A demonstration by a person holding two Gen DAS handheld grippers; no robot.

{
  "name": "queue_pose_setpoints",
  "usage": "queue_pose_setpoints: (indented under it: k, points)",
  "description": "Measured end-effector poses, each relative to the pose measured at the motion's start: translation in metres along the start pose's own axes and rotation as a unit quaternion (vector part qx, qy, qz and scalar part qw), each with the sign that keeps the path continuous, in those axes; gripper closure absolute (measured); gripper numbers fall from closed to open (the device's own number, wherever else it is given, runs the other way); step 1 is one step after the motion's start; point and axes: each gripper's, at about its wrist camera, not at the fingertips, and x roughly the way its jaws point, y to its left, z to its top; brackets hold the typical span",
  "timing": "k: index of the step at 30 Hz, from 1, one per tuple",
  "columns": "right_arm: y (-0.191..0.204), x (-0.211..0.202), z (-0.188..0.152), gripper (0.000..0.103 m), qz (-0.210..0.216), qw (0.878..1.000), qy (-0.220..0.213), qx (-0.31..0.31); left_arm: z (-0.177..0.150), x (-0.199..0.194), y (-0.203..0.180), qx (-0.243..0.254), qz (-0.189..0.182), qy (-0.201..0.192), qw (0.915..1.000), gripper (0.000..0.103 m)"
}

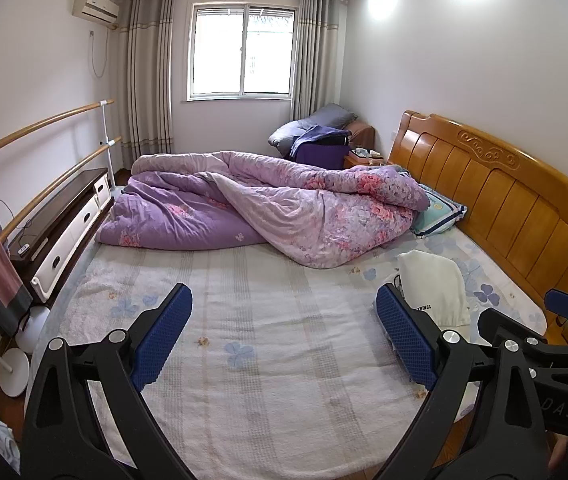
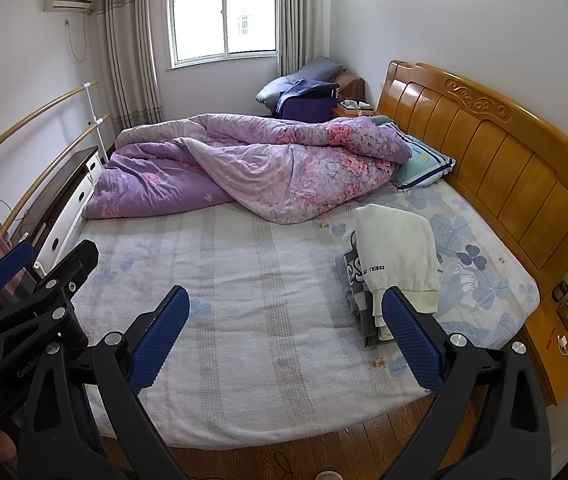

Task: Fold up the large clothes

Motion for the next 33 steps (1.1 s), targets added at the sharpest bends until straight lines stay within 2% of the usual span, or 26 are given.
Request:
queue_pose_setpoints:
  k: [33]
  points:
    - [-0.009, 0.027, 0.006, 0.01, 0.007, 1.0, 0.013, -0.005, -0.007, 0.022, 0.002, -0.003, 0.001, 0.014, 0.9999, 0.009]
